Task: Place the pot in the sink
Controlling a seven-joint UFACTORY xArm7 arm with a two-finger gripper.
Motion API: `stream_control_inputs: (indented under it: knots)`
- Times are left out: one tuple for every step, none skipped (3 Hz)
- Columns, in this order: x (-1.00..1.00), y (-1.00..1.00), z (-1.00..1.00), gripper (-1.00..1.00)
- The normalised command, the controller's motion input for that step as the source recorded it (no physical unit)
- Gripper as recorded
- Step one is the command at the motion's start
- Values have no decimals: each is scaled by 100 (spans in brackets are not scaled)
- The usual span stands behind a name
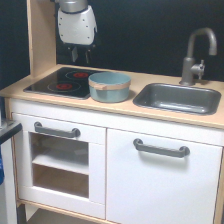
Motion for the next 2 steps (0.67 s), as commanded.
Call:
stream_control_inputs:
  knots:
    - [34,15,-87,100]
    - [20,18,-94,100]
